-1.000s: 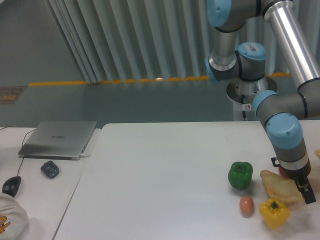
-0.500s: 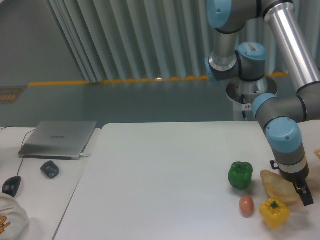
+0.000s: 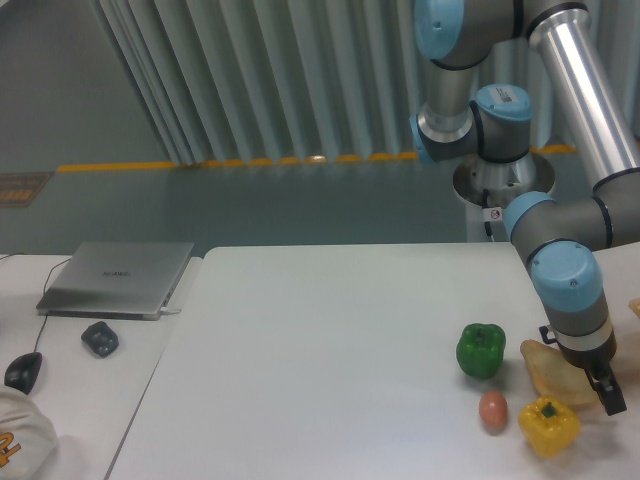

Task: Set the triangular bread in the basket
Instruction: 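Lift the gripped bread slice up off the table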

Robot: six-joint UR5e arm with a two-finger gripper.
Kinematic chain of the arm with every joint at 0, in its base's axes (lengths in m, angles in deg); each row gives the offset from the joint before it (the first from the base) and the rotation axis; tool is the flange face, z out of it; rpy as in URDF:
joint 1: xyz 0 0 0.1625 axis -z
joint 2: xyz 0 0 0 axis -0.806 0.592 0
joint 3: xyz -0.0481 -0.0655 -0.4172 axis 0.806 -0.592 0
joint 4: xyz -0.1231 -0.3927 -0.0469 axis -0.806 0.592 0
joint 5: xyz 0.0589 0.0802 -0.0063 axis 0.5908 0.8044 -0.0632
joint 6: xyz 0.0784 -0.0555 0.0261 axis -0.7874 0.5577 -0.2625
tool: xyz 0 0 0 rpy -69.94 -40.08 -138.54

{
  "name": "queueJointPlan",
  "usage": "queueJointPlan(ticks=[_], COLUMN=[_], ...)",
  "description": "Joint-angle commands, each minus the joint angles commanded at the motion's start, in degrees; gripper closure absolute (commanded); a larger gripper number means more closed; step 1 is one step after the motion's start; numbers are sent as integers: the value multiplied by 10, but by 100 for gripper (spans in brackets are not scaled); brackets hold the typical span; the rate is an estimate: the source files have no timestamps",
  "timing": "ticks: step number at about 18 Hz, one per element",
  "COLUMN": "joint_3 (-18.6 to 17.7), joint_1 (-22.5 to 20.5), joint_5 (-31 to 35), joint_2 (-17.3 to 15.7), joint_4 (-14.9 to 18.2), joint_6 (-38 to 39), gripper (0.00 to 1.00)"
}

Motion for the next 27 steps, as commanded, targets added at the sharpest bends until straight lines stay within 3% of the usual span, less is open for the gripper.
queueJointPlan(ticks=[6, 15, 20, 21, 23, 24, 27], joint_3=[1, 3, 3, 3, 4, 4, 10], joint_1=[1, 1, 1, 1, 1, 1, 0], joint_5=[1, 1, -2, -2, -2, -2, -3], joint_2=[1, 8, 7, 6, 4, 4, 0], joint_4=[1, 1, 3, 4, 5, 7, 20], joint_6=[-3, -2, -3, -3, -3, -3, -3], gripper=[2, 41, 44, 54, 60, 69, 78])
